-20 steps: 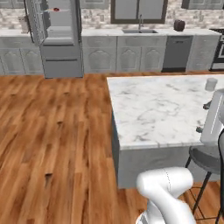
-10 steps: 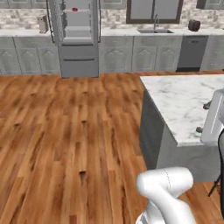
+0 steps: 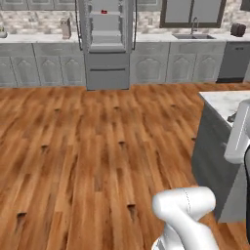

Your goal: Take the donut and cupcake from the fridge and place them on the empty tray on the dining counter.

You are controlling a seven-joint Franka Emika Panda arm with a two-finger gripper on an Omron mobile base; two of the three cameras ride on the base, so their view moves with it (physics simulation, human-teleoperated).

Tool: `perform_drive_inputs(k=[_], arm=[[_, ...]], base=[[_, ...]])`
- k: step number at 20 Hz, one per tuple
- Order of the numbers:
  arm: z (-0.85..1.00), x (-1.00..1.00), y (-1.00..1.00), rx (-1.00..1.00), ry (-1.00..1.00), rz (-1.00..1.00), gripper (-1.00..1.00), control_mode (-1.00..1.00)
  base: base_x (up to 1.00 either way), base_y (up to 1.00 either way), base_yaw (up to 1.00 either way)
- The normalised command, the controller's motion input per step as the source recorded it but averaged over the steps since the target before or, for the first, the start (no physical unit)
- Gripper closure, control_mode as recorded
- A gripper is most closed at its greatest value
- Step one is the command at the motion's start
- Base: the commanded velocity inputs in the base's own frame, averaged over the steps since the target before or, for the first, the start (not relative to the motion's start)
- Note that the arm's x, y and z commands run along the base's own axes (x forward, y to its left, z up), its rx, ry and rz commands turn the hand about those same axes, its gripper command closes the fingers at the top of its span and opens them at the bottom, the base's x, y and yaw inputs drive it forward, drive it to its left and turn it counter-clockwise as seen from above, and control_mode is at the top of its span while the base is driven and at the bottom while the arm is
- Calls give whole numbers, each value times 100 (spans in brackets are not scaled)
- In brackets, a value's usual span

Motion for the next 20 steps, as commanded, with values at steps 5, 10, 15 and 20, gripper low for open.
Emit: perform_drive_inputs(k=[5, 10, 15, 20], arm=[[0, 0, 0, 0, 0, 0, -100, 100], [0, 0, 0, 0, 0, 0, -100, 100], [0, 0, 0, 0, 0, 0, -100, 100], [0, 0, 0, 0, 0, 0, -100, 100]], base=[[100, 92, 0], [100, 24, 0], [100, -22, 8], [100, -20, 12]])
